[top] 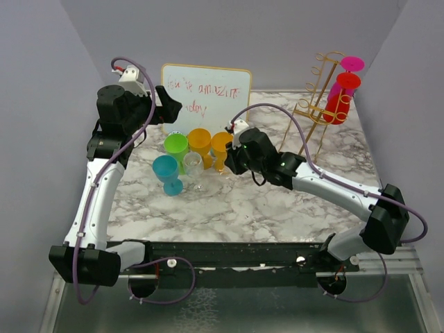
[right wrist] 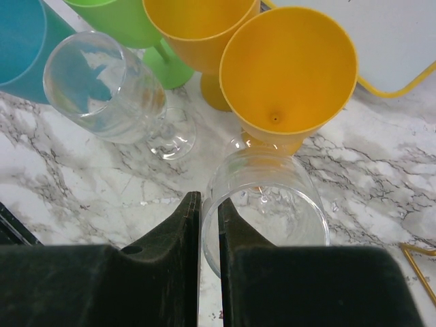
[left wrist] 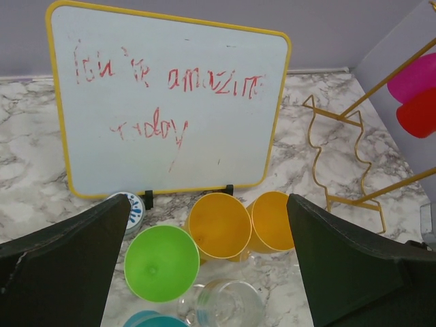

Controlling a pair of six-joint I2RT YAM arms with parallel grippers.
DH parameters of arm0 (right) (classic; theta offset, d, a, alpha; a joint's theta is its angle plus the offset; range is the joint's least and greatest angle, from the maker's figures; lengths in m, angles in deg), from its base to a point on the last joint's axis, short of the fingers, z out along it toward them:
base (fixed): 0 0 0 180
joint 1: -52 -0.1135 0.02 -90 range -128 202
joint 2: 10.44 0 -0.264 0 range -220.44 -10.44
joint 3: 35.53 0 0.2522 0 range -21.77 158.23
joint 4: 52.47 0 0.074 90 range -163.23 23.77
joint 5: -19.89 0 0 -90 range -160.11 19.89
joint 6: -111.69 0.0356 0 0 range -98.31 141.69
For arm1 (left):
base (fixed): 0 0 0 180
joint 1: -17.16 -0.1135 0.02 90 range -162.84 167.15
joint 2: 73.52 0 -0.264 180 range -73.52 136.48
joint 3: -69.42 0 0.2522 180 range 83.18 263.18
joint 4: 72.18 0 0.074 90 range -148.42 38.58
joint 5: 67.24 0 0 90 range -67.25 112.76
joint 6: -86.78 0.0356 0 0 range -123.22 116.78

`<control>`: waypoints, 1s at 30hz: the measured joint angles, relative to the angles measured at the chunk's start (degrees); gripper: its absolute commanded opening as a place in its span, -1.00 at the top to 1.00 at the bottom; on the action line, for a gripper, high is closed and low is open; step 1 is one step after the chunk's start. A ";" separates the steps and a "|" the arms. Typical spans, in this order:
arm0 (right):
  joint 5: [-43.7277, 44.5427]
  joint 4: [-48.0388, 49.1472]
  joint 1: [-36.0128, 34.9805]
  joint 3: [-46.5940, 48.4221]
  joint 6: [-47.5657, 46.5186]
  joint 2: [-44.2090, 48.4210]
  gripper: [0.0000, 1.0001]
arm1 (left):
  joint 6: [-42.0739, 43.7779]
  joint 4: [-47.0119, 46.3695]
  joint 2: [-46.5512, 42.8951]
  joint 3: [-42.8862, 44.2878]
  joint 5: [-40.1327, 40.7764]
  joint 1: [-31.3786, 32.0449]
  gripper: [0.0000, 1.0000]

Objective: Take the wine glass off the wine glass rack
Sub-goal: Place the wine glass at the center of the board.

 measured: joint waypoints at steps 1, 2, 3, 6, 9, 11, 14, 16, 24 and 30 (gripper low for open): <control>0.02 -0.07 -0.04 0.00 -0.02 0.00 0.99 | 0.02 0.00 -0.02 0.00 -0.22 0.00 -0.98; 0.04 -0.09 -0.11 0.02 -0.02 -0.07 0.99 | 0.04 0.00 -0.07 0.00 -0.46 0.00 -0.98; 0.04 -0.11 -0.26 0.07 -0.02 -0.20 0.99 | 0.07 0.00 -0.11 0.00 -0.66 0.00 -0.98; 0.61 -0.76 -1.22 0.90 -0.24 -1.27 0.99 | 0.09 0.02 -0.59 0.00 -1.03 0.00 -0.98; 1.03 -0.96 -2.34 1.75 -0.46 -2.34 0.99 | 0.11 0.02 -1.14 -0.04 -1.22 0.00 -0.98; 1.09 -1.03 -2.82 1.95 -0.76 -2.60 0.99 | 0.55 0.07 -1.51 -0.07 -1.27 0.00 -0.98; 1.53 -1.27 -3.39 2.54 -1.51 -2.73 0.99 | 1.11 0.15 -2.05 -0.07 -1.25 0.00 -0.98; 2.45 -1.40 -3.48 3.26 -1.73 -2.73 0.99 | 1.36 0.66 -2.25 0.11 -1.36 0.00 -0.98; 4.44 -7.13 -3.48 11.80 -2.97 -3.52 0.99 | 1.77 4.22 -2.32 1.09 -0.55 0.00 -0.98; 4.28 -11.08 -3.48 14.01 -5.22 -3.65 0.99 | -1.31 4.52 -3.72 -1.38 -0.37 0.00 -0.98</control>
